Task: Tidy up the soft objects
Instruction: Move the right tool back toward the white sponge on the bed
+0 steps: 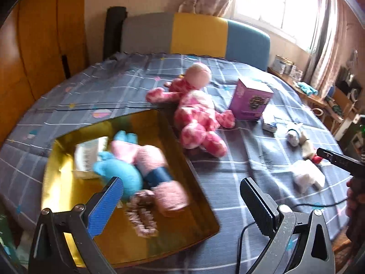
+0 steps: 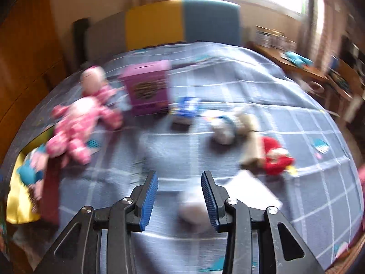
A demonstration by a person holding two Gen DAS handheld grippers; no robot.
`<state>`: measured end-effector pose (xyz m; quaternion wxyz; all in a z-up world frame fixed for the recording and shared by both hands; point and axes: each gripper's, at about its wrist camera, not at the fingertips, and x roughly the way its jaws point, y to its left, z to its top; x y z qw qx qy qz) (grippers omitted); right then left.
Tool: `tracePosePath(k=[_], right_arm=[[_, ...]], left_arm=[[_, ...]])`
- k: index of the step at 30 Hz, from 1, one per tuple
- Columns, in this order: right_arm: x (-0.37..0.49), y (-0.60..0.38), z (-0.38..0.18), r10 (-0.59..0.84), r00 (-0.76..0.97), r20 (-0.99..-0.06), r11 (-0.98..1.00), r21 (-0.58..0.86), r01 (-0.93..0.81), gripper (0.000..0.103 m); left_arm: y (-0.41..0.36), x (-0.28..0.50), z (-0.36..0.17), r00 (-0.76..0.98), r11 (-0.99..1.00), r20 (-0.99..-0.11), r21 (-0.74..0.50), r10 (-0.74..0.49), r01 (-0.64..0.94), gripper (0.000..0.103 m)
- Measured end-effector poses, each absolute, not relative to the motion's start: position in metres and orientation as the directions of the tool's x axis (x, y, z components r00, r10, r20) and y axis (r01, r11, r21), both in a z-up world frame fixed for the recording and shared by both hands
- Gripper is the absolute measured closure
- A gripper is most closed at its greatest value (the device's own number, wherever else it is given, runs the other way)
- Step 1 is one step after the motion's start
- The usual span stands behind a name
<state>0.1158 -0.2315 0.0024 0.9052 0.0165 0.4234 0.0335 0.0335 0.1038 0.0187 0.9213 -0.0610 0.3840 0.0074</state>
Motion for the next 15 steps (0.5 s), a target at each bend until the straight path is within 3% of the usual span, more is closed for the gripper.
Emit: tracePosePath(k=[7, 15], right_arm=[[0.134, -0.310, -0.006, -0.097, 0.656, -0.748, 0.982, 0.037, 0.186, 0.063], [0.130, -0.340, -0.012, -0.048, 0.656, -0.753, 0.951, 0.167, 0.260, 0.063]], left_arm=[[0.063, 0.057, 0.024, 0.696, 0.996, -0.713, -0.079, -0.082, 0.036, 0.000], [-0.002, 0.107, 0.022, 0.657, 0.987, -0.740, -0.062, -0.146, 0.150, 0.000]])
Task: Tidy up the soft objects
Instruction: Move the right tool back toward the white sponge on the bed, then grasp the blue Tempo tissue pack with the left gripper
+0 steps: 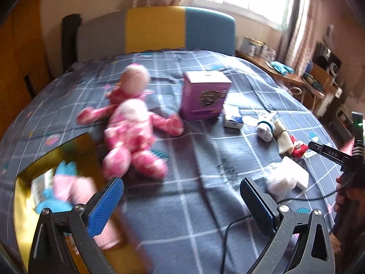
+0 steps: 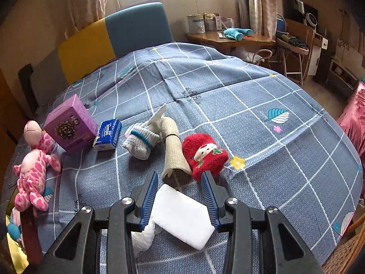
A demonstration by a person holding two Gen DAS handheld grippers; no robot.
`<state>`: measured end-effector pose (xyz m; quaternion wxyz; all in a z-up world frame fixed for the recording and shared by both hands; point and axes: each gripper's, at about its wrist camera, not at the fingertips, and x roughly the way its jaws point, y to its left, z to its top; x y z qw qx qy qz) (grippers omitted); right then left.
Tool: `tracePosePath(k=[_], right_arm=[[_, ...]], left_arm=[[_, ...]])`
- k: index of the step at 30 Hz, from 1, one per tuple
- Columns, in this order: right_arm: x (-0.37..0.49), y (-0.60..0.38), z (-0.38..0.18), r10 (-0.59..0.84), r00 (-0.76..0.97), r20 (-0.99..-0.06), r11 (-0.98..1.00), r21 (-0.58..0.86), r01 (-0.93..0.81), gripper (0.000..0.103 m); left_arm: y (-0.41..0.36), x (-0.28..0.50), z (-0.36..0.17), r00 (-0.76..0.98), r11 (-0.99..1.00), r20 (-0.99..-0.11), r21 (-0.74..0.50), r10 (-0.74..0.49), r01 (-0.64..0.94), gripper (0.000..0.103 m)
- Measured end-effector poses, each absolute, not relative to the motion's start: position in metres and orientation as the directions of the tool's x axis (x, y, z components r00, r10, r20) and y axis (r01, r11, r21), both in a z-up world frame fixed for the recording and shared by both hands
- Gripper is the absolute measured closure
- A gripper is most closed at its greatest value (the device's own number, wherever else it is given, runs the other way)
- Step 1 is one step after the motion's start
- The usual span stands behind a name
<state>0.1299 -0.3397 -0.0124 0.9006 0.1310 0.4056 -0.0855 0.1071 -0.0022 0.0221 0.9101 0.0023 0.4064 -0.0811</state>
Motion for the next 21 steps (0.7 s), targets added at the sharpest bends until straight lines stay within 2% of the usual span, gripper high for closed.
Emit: tracePosePath(k=[16, 21], right_arm=[[0.131, -0.351, -0.019, 0.031, 0.644, -0.765, 0.924, 0.268, 0.273, 0.062], [0.132, -0.351, -0.023, 0.060, 0.628, -0.776, 0.921, 0.286, 0.265, 0.062]], left_arm=[[-0.122, 0.230, -0.021, 0.603, 0.960, -0.785, 0.038, -0.143, 0.276, 0.001], [-0.145, 0.258, -0.037, 0.585, 0.957, -0.799, 0.043, -0.140, 0.287, 0.007]])
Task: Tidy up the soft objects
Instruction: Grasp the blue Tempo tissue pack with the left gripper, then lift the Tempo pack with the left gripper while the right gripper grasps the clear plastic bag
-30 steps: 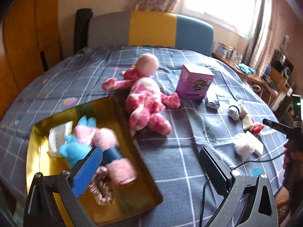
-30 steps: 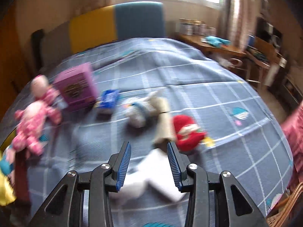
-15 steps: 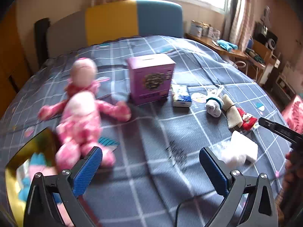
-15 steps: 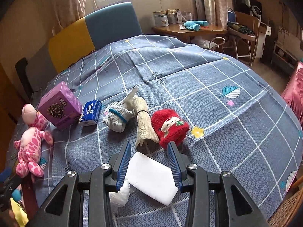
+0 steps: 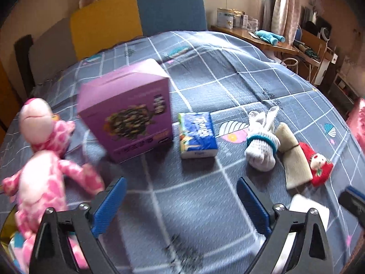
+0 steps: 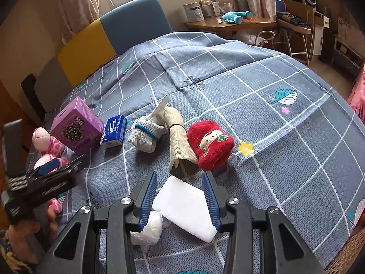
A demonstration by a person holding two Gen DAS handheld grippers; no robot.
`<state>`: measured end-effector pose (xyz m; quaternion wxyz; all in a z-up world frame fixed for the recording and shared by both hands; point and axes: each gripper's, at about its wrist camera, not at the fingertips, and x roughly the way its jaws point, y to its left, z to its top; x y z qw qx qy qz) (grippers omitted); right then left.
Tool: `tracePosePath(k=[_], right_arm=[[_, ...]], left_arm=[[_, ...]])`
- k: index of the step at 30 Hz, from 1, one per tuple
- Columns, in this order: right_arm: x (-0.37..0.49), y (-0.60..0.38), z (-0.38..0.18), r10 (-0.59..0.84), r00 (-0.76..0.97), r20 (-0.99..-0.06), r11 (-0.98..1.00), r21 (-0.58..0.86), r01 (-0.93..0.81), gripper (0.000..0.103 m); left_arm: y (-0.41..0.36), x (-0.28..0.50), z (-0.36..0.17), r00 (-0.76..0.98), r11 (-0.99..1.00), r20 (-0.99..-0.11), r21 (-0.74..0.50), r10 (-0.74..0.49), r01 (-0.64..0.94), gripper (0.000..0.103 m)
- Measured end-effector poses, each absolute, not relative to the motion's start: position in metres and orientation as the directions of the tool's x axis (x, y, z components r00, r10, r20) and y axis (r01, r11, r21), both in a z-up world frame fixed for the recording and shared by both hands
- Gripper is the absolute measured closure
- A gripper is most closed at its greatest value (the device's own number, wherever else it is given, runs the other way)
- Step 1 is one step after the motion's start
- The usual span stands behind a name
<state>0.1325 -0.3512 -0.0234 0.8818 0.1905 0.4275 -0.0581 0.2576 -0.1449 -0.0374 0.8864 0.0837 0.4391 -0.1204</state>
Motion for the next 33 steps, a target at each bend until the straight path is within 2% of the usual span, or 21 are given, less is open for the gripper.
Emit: tracePosePath(k=[3, 9, 14, 17, 19, 24, 30, 33], right_arm=[[0.132, -0.352, -0.023, 0.078, 0.628, -0.774, 0.917, 0.303, 0.260, 0.062], [0.134, -0.350, -0.025, 0.114, 0.624, -0.773, 0.911, 0.332, 0.246, 0.061], [0.135, -0.347, -0.026, 0.141, 0.621, -0.771, 0.909, 0.350, 0.229, 0.061], [0.135, -0.344, -0.025, 0.150, 0.620, -0.770, 0.912, 0.350, 0.214, 0.061], [0.136, -0.343, -0.026, 0.155, 0.617, -0.772, 0.914, 0.349, 0.208, 0.061], [0.134, -0.342, -0.023, 0.135, 0.633, -0.762, 0.923, 0.328, 0.199, 0.061], [0.133, -0.348, -0.022, 0.126, 0.639, -0.759, 0.916, 0.336, 0.218, 0.061], [0.133, -0.353, -0.024, 0.131, 0.632, -0.764, 0.906, 0.350, 0.236, 0.061]], left_arm=[[-0.160, 0.275, -0.047, 0.583, 0.954, -0.802, 0.056, -0.133, 0.293, 0.011], [-0.184, 0.307, -0.063, 0.580, 0.955, -0.808, 0.080, -0.106, 0.286, 0.011], [-0.197, 0.326, -0.075, 0.571, 0.955, -0.816, 0.093, -0.088, 0.280, 0.016], [-0.201, 0.335, -0.085, 0.548, 0.957, -0.831, 0.075, -0.095, 0.279, 0.029], [-0.201, 0.339, -0.091, 0.535, 0.960, -0.840, 0.071, -0.090, 0.272, 0.050], [-0.184, 0.329, -0.089, 0.523, 0.966, -0.842, 0.010, -0.131, 0.258, 0.051], [-0.149, 0.268, -0.068, 0.555, 0.957, -0.813, -0.013, -0.179, 0.290, 0.051], [-0.124, 0.231, -0.067, 0.556, 0.963, -0.816, -0.006, -0.161, 0.270, 0.051]])
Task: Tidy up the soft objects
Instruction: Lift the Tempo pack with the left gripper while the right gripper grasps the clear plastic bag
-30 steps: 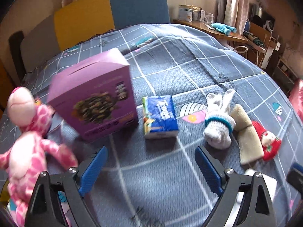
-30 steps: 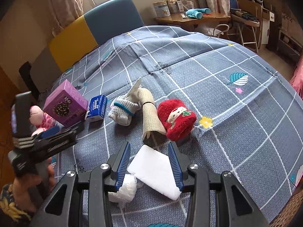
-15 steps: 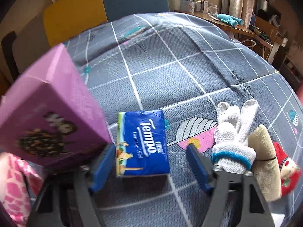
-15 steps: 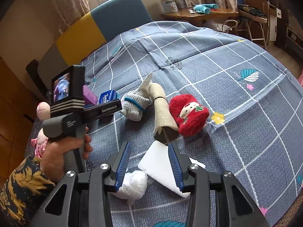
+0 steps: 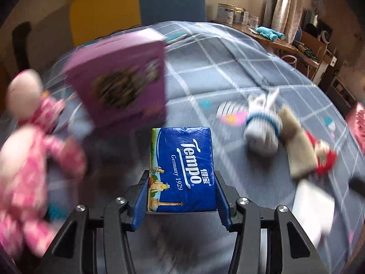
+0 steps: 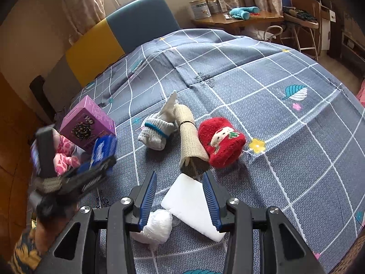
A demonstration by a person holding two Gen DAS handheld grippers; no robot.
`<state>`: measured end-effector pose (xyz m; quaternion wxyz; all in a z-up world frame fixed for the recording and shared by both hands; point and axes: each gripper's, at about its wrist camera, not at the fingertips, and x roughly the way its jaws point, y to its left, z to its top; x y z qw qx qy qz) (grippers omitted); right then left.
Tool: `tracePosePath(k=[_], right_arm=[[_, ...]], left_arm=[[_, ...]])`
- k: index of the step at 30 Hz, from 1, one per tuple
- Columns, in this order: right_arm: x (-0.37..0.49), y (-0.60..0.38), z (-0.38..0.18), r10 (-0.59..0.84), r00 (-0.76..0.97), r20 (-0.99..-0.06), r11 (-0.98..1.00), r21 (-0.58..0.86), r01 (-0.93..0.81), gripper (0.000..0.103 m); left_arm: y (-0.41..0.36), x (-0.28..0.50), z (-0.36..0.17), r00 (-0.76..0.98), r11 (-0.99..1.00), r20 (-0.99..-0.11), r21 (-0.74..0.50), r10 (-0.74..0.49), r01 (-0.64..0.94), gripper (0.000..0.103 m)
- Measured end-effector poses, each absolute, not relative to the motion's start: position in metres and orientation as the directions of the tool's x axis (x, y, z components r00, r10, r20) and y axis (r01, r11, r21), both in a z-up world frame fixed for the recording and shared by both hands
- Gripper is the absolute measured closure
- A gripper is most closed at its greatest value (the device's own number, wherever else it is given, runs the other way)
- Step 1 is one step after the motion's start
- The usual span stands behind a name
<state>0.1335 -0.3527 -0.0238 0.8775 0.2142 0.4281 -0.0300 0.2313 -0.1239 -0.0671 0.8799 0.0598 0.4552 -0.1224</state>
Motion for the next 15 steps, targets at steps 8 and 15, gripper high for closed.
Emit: tracePosePath(k=[8, 15], right_arm=[[0.136, -0.353, -0.028, 0.112, 0.614, -0.781, 0.907, 0.334, 0.258, 0.061], [0.137, -0.347, -0.028, 0.170, 0.618, -0.768, 0.905, 0.370, 0.210, 0.063]], left_arm=[[-0.078, 0.162, -0.081, 0.580, 0.982, -0.810, 0.029, -0.086, 0.185, 0.051], [-0.071, 0.156, -0.101, 0.595, 0.982, -0.799, 0.027, -0.091, 0.187, 0.050]])
